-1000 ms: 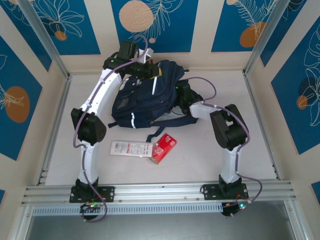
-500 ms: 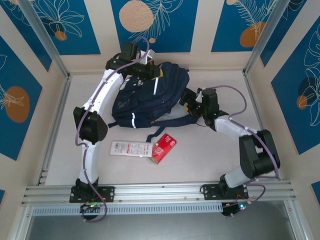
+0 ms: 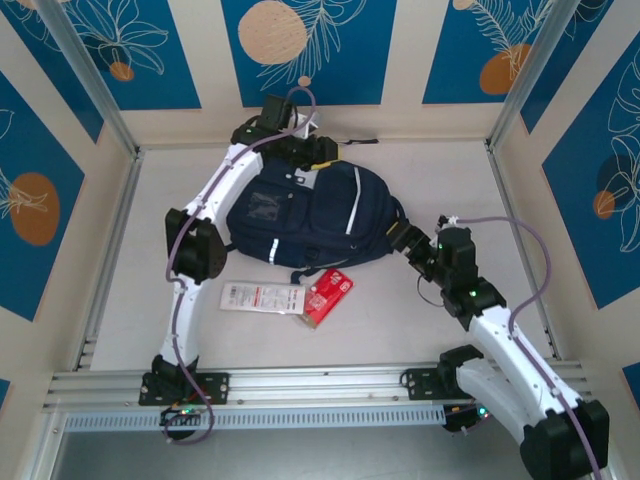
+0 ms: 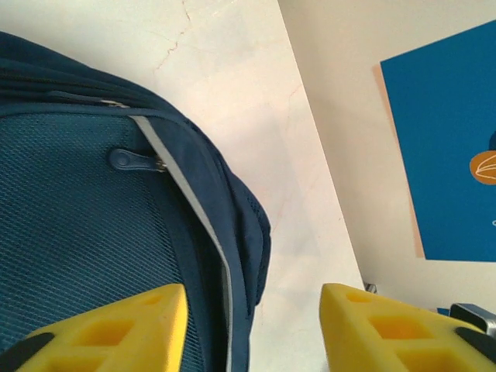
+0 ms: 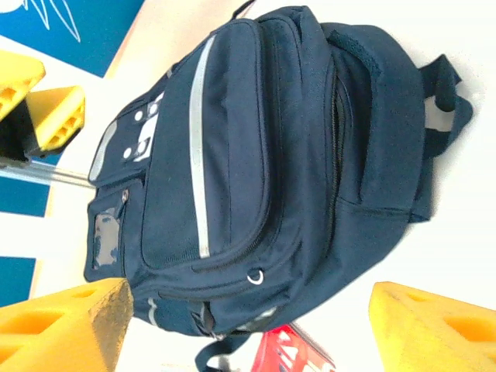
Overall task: Pack the student bag
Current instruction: Close the student bag at the top-center of the table, then move the loose stationery from the bottom-center of the table.
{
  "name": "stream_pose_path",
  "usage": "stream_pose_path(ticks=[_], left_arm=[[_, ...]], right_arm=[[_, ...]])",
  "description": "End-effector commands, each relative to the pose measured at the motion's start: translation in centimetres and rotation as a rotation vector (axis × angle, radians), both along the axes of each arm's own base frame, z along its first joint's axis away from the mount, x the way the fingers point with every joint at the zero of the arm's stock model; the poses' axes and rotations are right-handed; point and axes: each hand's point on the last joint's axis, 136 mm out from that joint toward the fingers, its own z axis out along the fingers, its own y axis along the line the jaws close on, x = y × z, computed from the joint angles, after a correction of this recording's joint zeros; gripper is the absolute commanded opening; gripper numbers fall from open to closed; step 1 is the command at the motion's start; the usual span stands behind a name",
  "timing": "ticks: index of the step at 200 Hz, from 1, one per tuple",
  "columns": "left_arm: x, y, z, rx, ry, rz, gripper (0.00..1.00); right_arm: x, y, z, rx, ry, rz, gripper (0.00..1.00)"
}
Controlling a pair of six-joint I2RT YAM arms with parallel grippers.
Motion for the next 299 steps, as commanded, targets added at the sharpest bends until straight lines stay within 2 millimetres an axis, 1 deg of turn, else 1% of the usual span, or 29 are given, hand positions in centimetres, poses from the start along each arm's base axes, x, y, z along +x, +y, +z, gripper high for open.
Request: stream_pose_path(ticks=[1,12,23,36,47,51,52,53,55,60,64,79,101,115,125,132,134,152,172,190,216,241,257,299], left_arm=[[-1.4,0.1,3.7,-0.019,-0.071,-0.012,0.51],[-2.2,1.0,4.4,0.004,-0.087,0.011,0.52],[-3.1,2.6,4.5,0.054,-0.104,0.066,0.52],[-4.4,5.0,4.7,0.107,-0.124,0.147,0.52],[-5.7,7.2,4.2,0.142,-0.116,0.232,0.52],[-6.4,8.1,3.8,0.154,-0.112,0.261,0.52],[-6.8,8.4,4.2,0.153,-0.114,0.271,0.52],[-6.7,8.5,3.6,0.16,-0.106,0.276,0.53],[-7.2,9.1,4.0,0.16,-0.113,0.291,0.53],[-7.9,10.0,3.0,0.175,-0.096,0.323,0.53],[-8.6,10.9,2.7,0.18,-0.091,0.351,0.54],[-11.0,14.0,0.5,0.217,-0.046,0.447,0.57],[-14.1,19.1,-3.8,0.308,0.044,0.603,0.6],[-15.3,21.9,-6.4,0.349,0.085,0.673,0.6],[-16.0,24.1,-8.5,0.371,0.16,0.741,0.6],[-16.5,24.9,-9.7,0.358,0.214,0.772,0.6],[-16.6,25.1,-10.0,0.353,0.226,0.78,0.6],[-17.6,27.2,-12.7,0.375,0.31,0.86,0.6],[-18.8,28.5,-15.4,0.419,0.359,0.927,0.6],[-19.2,29.2,-17.1,0.431,0.369,0.965,0.6],[-19.7,29.5,-19.5,0.438,0.417,1.007,0.6],[-20.5,29.4,-22.0,0.457,0.469,0.998,0.59],[-20.7,29.2,-22.8,0.46,0.477,0.986,0.59],[-21.5,29.1,-23.8,0.477,0.474,0.965,0.57]], right_arm=[[-1.5,0.6,-0.6,-0.06,0.004,0.079,0.78],[-2.0,2.1,-0.3,-0.068,-0.018,0.165,0.78],[-2.7,3.7,-0.2,-0.086,-0.031,0.258,0.77],[-3.5,5.6,-0.6,-0.121,-0.031,0.361,0.76],[-4.1,7.4,-1.0,-0.154,-0.034,0.45,0.75],[-4.3,8.0,-1.3,-0.164,-0.028,0.475,0.75],[-4.4,8.1,-1.3,-0.165,-0.028,0.483,0.75],[-4.5,8.3,-1.4,-0.167,-0.027,0.49,0.75],[-4.6,8.6,-1.5,-0.171,-0.025,0.506,0.75],[-4.9,9.5,-1.6,-0.171,-0.023,0.545,0.75],[-5.1,10.2,-1.8,-0.166,-0.02,0.579,0.75],[-5.7,12.6,-2.5,-0.142,0.02,0.679,0.75],[-6.1,15.8,-3.6,-0.122,0.091,0.798,0.72],[-6.0,17.4,-4.5,-0.116,0.144,0.837,0.72],[-6.1,18.8,-5.0,-0.09,0.181,0.871,0.71],[-6.0,19.5,-5.3,-0.077,0.2,0.886,0.71],[-6.0,19.7,-5.6,-0.074,0.218,0.891,0.71],[-5.9,21.0,-7.1,-0.077,0.295,0.906,0.71],[-5.8,21.7,-8.4,-0.082,0.347,0.912,0.71],[-6.2,22.2,-9.3,-0.066,0.382,0.925,0.71],[-6.3,22.0,-10.9,-0.084,0.434,0.913,0.71],[-6.2,21.8,-11.8,-0.078,0.46,0.902,0.72],[-6.2,21.9,-12.2,-0.058,0.476,0.91,0.73],[-5.9,21.9,-13.3,-0.019,0.513,0.907,0.73]])
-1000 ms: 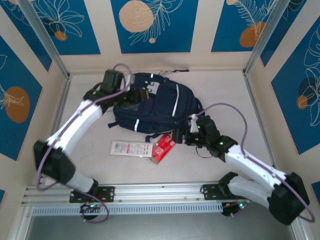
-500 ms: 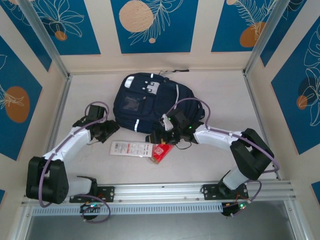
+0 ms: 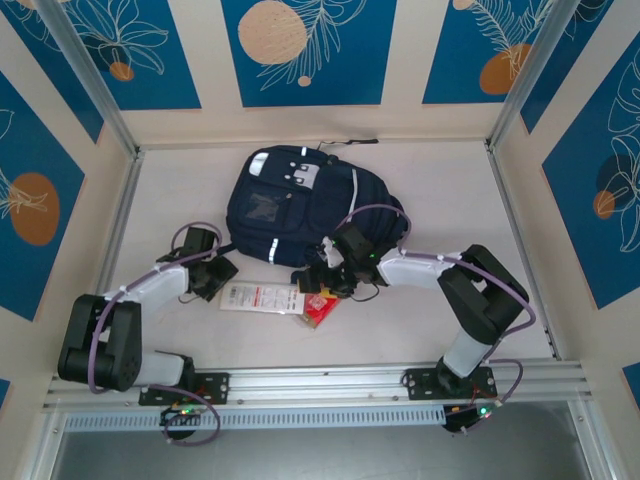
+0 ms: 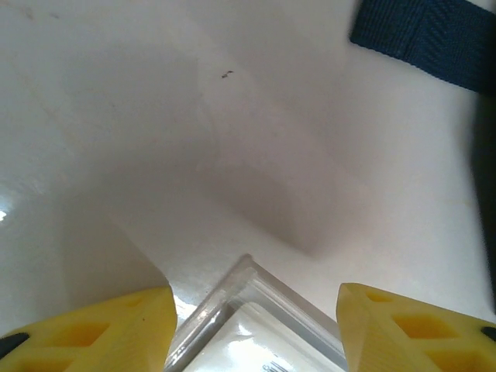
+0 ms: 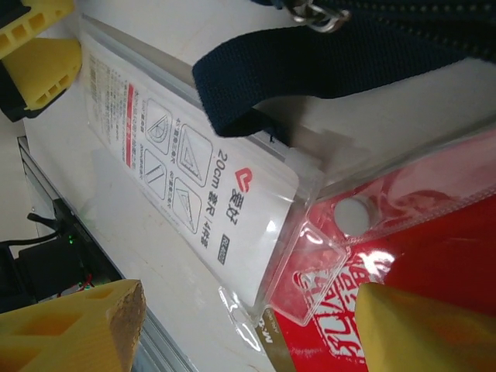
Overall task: Pack the student bag
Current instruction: Move the loose stationery from the bottom-center of the table.
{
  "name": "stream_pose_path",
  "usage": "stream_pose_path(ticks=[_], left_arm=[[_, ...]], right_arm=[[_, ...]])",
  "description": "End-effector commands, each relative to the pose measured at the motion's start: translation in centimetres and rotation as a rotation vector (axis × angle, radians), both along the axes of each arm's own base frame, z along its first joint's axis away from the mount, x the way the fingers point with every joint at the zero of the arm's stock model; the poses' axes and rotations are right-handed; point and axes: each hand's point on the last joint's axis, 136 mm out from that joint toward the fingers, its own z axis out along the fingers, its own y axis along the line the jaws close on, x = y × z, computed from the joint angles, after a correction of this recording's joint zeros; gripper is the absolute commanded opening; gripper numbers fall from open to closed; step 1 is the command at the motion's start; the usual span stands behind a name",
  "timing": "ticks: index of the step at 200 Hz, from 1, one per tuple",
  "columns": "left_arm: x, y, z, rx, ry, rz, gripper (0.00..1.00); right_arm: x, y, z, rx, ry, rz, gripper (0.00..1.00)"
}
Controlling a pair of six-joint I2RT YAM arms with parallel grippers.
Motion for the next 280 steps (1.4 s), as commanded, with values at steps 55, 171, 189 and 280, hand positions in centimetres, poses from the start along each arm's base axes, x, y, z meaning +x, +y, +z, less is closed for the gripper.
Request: stream_pose_path(ticks=[55,171,189,280], left_arm=[[-1.4,-1.5,-2.5,-0.025,0.029,-0.066,0.55],[-2.8,-2.7,-3.6,-0.042,0.067,-0.098,0.53],[-2.9,-2.7,-3.6,-0.042,0.068,-0.1,0.53],[-3.7,-2.9,-3.6,-0.063,0.073,-0.108,0.52]], right_arm=[[-0.6,1.2,-0.8,0.078,0.083,0.044,0.72],[-1.1,0.6,1.4,0.112,0.07,0.072,0.72],[-1.1,-0.4,1.3,0.072,0.057,0.055,0.72],[-3.2,0.5,-1.2,0.033,0.173,0.09,0.72]])
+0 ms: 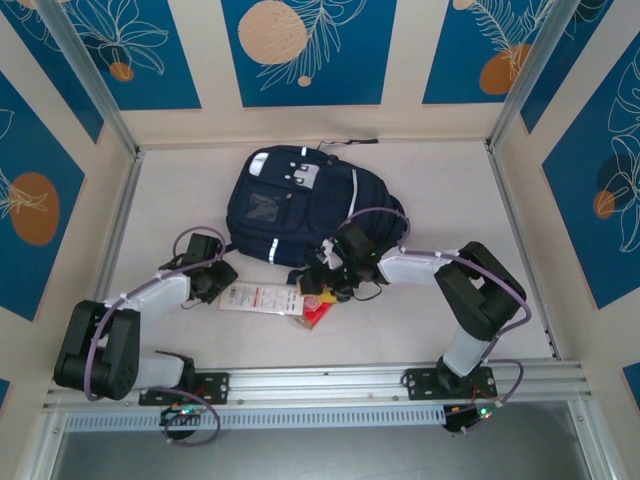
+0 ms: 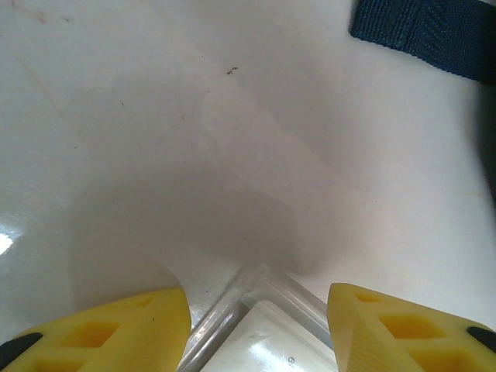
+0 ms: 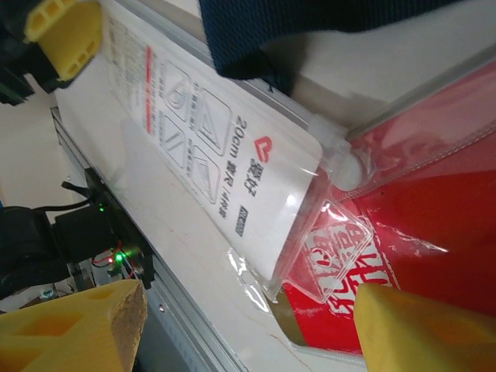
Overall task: Pack the student bag
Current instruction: Move the loose stationery from the bottom-center of the table.
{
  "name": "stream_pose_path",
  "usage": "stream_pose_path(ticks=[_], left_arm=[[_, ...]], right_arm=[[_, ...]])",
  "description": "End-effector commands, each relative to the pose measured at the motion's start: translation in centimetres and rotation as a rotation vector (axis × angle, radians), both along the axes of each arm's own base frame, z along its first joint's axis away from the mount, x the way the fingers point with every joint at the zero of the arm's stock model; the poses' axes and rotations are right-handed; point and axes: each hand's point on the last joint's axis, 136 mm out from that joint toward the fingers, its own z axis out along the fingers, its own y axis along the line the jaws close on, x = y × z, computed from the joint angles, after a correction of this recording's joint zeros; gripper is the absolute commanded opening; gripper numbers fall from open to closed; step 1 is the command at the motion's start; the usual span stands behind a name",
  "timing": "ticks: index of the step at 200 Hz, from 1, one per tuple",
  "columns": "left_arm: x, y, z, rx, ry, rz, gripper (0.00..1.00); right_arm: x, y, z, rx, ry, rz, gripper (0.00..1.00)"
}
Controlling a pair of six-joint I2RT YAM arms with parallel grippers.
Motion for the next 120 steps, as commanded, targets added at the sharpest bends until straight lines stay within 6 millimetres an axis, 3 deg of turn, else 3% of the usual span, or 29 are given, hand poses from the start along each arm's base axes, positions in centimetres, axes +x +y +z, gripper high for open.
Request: stream_pose_path(ticks=[1,43,120], left_arm=[[-3.0,-2.7,-2.8,-0.11,0.112,-0.078,0.52],[-3.1,-3.5,-2.4,-0.137,0.099,-0.098,0.51],[-4.1,-5.2,-3.3,-0.156,0.122,-0.15,0.5]], right_arm=[[-1.4,0.2,-1.2,-0.027,0.069,0.031,0.72],[-1.4,0.8,-2.4,-0.072,0.08,0.048,0.72],[-0.3,2.9,-0.9,0.002,0.057,0.059,0.72]])
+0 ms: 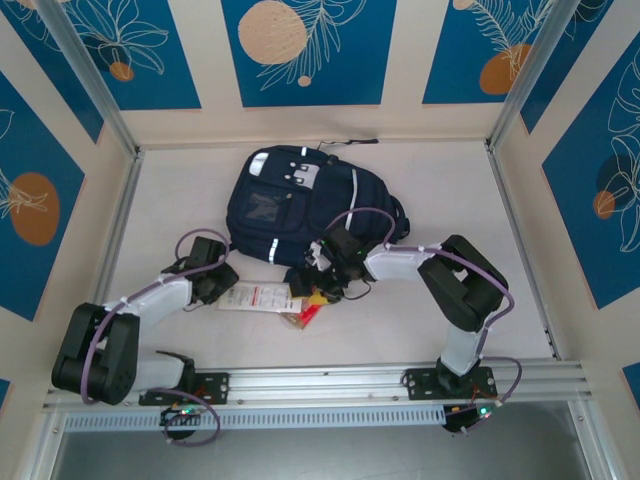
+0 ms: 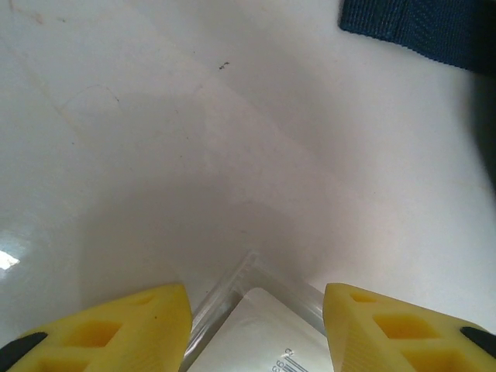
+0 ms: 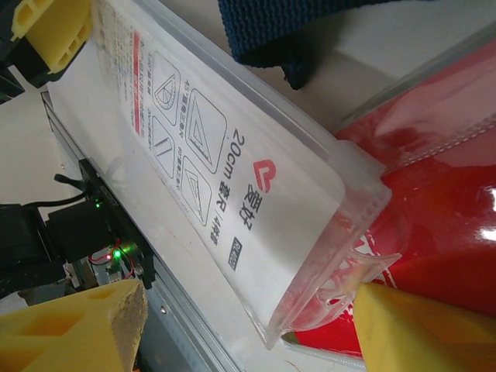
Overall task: Pack the student bag
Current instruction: Move the loose stationery from the bottom-center of the table, then pick up the loose stationery from the bottom-center of the table.
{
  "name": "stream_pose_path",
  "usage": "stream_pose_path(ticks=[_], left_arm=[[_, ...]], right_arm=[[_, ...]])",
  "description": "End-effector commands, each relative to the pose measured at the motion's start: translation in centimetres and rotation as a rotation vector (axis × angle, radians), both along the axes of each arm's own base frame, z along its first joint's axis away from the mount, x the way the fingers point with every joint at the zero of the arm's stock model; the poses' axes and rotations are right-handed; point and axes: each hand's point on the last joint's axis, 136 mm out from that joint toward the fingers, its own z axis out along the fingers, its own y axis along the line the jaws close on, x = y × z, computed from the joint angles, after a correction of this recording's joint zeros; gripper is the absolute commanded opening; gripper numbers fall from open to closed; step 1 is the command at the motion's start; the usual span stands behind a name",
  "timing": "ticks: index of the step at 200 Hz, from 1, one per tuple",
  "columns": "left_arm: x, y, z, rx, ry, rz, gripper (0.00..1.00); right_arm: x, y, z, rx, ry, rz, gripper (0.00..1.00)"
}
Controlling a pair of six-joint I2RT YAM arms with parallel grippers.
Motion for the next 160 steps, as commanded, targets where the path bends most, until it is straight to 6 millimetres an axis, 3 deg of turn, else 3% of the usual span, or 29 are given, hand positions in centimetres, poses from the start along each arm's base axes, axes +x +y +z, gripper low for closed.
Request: stream_pose_path(ticks=[1,66,106,160], left_arm=[[-3.8,-4.9,-3.2,-0.192,0.153,-0.126,0.5],[-3.8,-6.2,-2.7,-0.209,0.145,-0.164,0.49],[-4.0,-6.3,-2.2,-0.214,0.139,-0.172,0.49],[-3.8,-6.5,-1.3,-0.229,0.113,-0.172,0.49]], right_arm=[[-0.1,0.7,-0.4,0.008,0.03,0.012,0.72],[1.6,1.8,1.8,0.121,0.048,-0.032,0.69],[1.9,2.6,4.1,0.204,0.058,-0.035,0.6],[2.1,3.3,5.2,0.242,0.077,-0.04,0.47]])
